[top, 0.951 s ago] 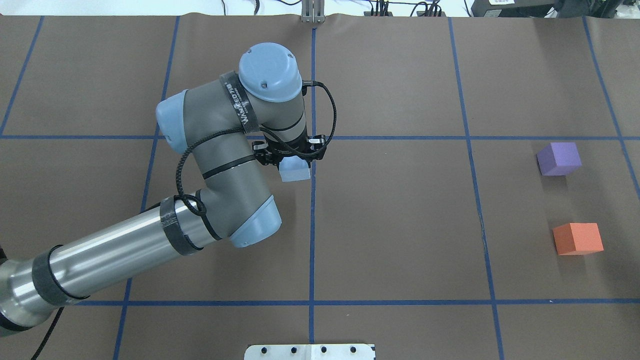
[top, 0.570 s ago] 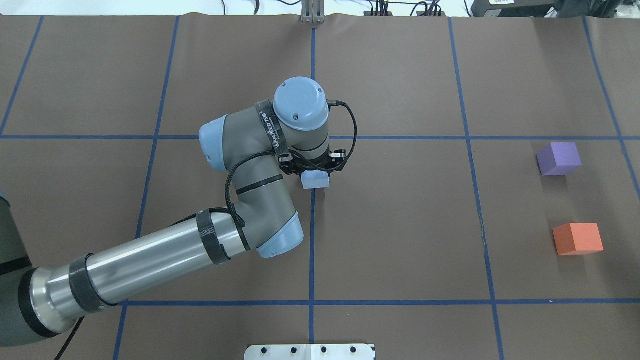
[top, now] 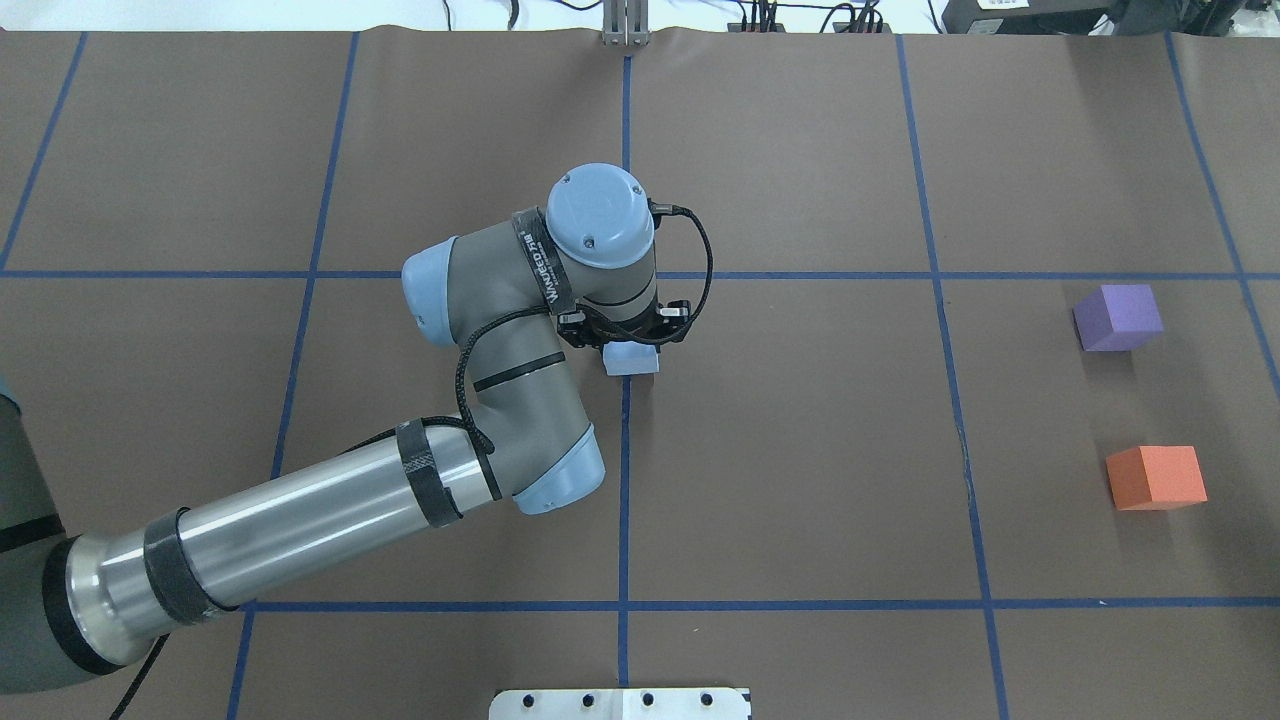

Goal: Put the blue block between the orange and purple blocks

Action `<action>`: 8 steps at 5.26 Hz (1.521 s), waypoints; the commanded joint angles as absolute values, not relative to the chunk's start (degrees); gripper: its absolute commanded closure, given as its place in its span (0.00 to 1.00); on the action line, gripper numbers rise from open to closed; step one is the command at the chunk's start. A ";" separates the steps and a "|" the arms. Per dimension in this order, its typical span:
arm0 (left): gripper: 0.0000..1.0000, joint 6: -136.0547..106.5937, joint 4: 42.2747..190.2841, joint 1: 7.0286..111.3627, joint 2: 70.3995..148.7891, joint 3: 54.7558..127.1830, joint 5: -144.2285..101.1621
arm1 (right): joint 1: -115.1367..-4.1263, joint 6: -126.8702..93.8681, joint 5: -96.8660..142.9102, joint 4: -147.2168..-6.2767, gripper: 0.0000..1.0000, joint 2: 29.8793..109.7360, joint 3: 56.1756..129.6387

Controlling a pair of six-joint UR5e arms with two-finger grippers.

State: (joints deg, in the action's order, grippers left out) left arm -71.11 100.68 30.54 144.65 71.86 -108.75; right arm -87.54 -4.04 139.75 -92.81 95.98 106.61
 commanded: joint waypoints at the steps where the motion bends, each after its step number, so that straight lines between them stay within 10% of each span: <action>1: 1.00 -71.10 100.46 30.67 144.14 71.98 -108.72 | -87.54 -4.04 139.75 -92.81 0.00 95.98 106.61; 3: 0.00 -71.10 100.28 30.85 144.14 72.07 -108.28 | -87.54 -4.04 139.83 -92.90 0.00 95.98 106.61; 6: 0.00 -70.93 100.20 33.03 144.14 72.68 -108.80 | -88.86 -4.04 141.50 -101.96 0.00 95.19 112.72; 8: 0.00 -63.15 97.06 36.20 138.73 79.74 -109.34 | -88.60 -3.96 137.75 -124.10 0.00 76.99 114.70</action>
